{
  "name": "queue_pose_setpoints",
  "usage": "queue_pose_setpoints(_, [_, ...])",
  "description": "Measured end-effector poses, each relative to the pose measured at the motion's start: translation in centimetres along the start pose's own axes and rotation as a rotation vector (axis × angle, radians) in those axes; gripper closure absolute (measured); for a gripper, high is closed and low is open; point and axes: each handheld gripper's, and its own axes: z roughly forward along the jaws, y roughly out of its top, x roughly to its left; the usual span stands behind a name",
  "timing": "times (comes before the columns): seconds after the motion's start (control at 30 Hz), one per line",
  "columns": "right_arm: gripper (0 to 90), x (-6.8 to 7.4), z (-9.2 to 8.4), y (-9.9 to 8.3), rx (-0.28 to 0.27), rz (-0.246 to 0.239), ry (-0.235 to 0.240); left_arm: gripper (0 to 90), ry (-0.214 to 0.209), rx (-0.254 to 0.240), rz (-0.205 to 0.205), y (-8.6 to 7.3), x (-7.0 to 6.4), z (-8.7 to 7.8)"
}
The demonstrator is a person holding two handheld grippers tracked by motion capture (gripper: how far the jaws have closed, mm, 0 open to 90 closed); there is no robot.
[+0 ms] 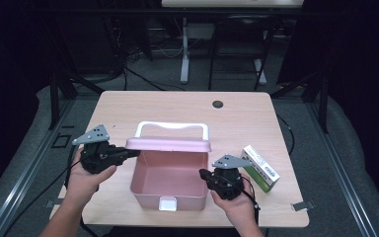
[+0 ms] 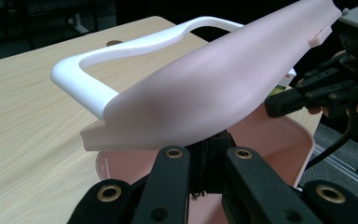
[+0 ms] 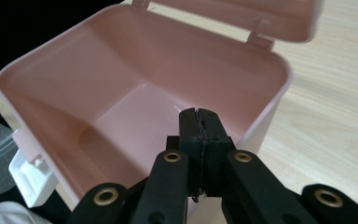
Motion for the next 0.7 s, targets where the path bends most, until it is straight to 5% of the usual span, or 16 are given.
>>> queue_pose_setpoints(0.2, [89.7, 0.7, -0.1, -1.8, 0.004, 0.012, 0.055, 89.9, -0.008, -0.015, -0.012, -0.1, 0.2, 0.0])
queue_pose_setpoints(0.43, [89.7, 1.8, 1.0, -2.1, 0.037, -0.038, 0.072, 89.9, -0.001, -0.018, -0.012, -0.1, 0.1, 0.0])
queue_pose_setpoints(0.7, [90.0, 1.5, 1.2, -2.0, 0.036, -0.050, 0.082, 89.8, -0.005, -0.036, -0.020, 0.1, 0.4, 0.1])
